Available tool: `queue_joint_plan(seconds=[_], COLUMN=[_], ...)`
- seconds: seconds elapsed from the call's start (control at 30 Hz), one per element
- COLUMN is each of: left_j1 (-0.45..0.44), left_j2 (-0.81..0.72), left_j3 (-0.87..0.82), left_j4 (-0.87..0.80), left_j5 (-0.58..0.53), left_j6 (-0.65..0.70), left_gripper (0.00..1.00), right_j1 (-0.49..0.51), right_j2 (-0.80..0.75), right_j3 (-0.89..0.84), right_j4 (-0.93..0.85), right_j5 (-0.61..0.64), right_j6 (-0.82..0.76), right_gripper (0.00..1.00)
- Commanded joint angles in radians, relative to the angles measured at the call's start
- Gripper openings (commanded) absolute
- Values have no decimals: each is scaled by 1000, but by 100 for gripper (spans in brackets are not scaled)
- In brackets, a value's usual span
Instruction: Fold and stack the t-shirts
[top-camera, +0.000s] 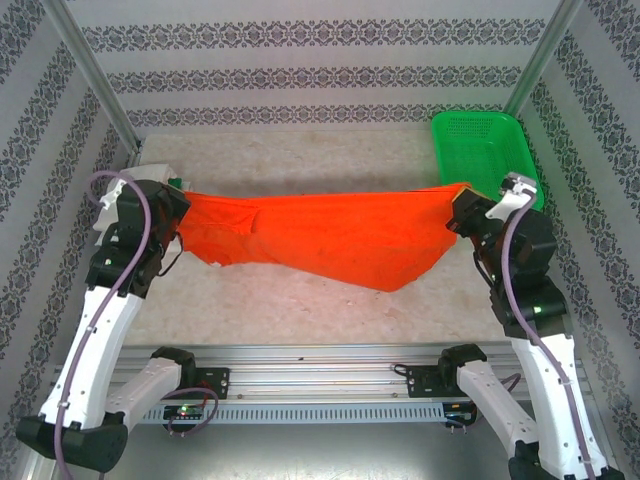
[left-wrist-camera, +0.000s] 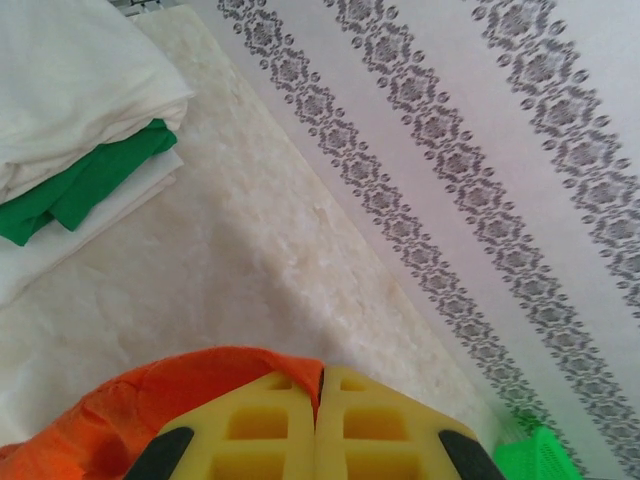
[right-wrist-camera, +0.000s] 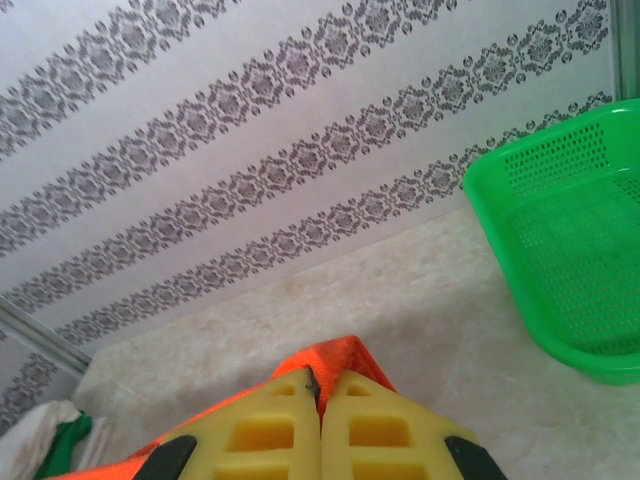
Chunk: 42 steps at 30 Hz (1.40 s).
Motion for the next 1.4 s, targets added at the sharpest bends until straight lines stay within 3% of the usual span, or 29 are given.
queue_joint_plan(seconds=[0.0, 0.23, 0.47, 0.73, 0.93, 1.03, 1.1, 1.27, 1.37], left_j1=[-2, 1, 50, 80, 94, 96, 96, 96, 95], left_j2=[83, 413, 818, 1042, 1018, 942, 853, 543, 368], left_j3=[11, 177, 567, 1131, 1329, 1303, 1183, 608, 300], left_j4=[46, 219, 288, 142, 117, 116, 146, 334, 351], left_j5=[-43, -72, -40, -29, -31, -33, -29, -27, -1], left_j6=[51, 115, 159, 219, 250, 281, 291, 237, 173], left_gripper=[0, 0, 0, 0, 0, 0, 0, 0, 0], right_j1=[2, -26, -76, -85, -116, -133, -137, -141, -139], right_j2=[95, 446, 819, 954, 935, 874, 820, 649, 523], right_j3=[22, 126, 429, 794, 953, 928, 854, 506, 239], right_j4=[74, 252, 359, 335, 300, 298, 309, 343, 361], right_j5=[46, 26, -72, -107, -144, -142, -143, -183, -214], right_j6=[-76, -135, -104, -100, -77, -83, -93, -85, -52], right_gripper=[0, 0, 0, 0, 0, 0, 0, 0, 0])
